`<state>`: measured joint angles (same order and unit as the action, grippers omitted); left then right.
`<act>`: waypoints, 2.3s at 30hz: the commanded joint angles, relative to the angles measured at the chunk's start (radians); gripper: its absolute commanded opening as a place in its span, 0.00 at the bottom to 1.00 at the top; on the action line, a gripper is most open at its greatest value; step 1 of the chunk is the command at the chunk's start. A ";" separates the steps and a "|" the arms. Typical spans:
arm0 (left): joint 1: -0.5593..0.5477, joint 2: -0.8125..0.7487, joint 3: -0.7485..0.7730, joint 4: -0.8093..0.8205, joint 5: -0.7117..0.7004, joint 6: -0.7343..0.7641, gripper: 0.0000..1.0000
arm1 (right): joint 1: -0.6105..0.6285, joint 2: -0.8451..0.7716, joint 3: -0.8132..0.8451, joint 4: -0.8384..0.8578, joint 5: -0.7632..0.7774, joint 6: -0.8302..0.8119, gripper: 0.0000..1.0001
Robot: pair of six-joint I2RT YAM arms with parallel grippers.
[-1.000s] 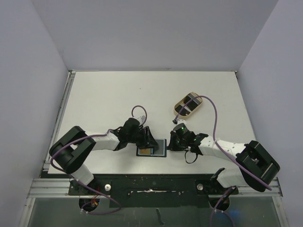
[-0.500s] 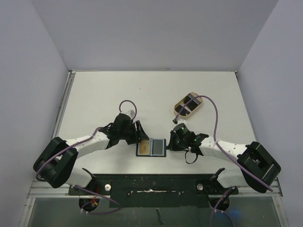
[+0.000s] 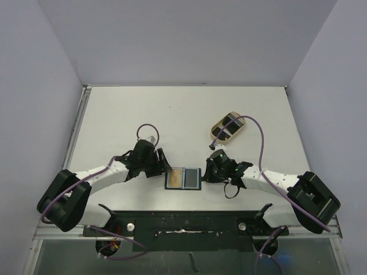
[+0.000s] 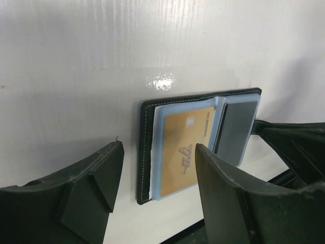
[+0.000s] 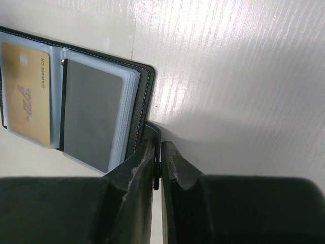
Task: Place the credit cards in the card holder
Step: Close the card holder at the center of the board.
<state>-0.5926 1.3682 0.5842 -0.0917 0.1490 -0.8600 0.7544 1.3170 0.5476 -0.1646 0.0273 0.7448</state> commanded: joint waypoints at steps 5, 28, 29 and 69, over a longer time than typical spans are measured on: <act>0.009 0.026 -0.037 0.110 0.066 -0.046 0.57 | 0.007 -0.009 0.021 0.048 0.012 -0.001 0.05; -0.022 -0.043 -0.035 0.305 0.249 -0.177 0.57 | 0.010 -0.002 0.014 0.073 0.006 0.001 0.05; -0.027 -0.047 -0.034 0.313 0.252 -0.182 0.57 | 0.010 -0.001 0.014 0.075 0.005 0.002 0.05; -0.145 0.240 0.104 0.408 0.274 -0.096 0.25 | 0.005 -0.123 -0.019 0.065 0.022 0.034 0.20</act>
<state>-0.7341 1.5944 0.6590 0.3031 0.4328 -0.9947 0.7544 1.2400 0.5373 -0.1509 0.0349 0.7677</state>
